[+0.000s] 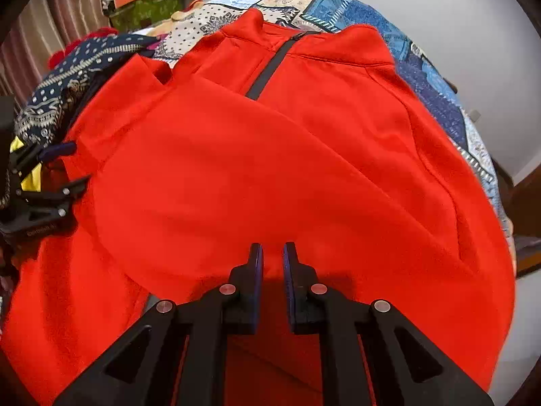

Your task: Fold large clothes

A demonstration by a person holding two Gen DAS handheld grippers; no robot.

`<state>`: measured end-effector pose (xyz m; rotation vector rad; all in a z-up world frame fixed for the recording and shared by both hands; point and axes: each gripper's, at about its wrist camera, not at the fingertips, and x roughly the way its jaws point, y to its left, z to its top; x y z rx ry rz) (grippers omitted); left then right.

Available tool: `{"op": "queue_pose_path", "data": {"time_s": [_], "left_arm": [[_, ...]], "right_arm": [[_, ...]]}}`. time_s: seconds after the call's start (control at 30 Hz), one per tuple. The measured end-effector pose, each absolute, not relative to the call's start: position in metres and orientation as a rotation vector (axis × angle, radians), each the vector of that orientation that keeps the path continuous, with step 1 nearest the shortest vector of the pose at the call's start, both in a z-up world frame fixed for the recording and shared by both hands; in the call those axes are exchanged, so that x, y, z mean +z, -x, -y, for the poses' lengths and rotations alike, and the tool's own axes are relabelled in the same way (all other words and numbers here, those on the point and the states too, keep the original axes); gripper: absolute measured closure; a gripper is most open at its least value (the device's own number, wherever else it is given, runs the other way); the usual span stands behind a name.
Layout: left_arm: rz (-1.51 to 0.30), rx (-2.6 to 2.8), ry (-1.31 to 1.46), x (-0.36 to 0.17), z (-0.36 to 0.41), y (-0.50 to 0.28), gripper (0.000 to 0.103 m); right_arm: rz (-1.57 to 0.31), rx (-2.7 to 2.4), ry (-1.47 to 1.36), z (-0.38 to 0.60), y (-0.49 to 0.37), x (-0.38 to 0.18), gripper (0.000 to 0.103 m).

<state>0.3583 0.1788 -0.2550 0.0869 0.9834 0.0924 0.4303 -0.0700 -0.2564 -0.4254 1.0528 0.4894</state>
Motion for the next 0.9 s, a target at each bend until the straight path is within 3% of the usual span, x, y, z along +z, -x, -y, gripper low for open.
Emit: {"op": "queue_pose_path", "data": {"time_s": [0.13,0.17,0.2,0.23,0.27,0.43,0.7,0.9], "left_arm": [[-0.989,0.099,-0.098,-0.255,-0.179,-0.357,0.028],[-0.991,0.099,-0.097,-0.254,-0.178,-0.358,0.028],[-0.995,0.100,-0.094,-0.254,-0.177,-0.358,0.028],[-0.999,0.101,-0.093,-0.255,-0.177,-0.359,0.028],[-1.001,0.104,-0.095,-0.255,-0.177,-0.360,0.028],[-1.021,0.123,-0.098,-0.257,-0.180,-0.373,0.028],[-1.042,0.105,-0.110,-0.228,-0.164,-0.370,0.028],[-0.973,0.005,-0.102,-0.188,-0.118,-0.380,0.026]], "right_arm": [[-1.025,0.410,0.498,0.080,-0.426,-0.253,0.095],[-1.012,0.367,0.526,0.085,-0.426,-0.253,0.086],[-0.994,0.321,0.547,0.091,-0.426,-0.252,0.072],[-0.959,0.228,0.586,0.099,-0.427,-0.252,0.015],[-0.927,0.150,0.611,0.109,-0.429,-0.253,0.001],[-1.071,0.180,0.360,0.180,-0.439,-0.256,0.000],[-0.994,0.088,0.270,0.279,-0.405,-0.230,0.000],[-1.050,0.132,-0.116,0.360,-0.377,-0.214,0.000]]}}
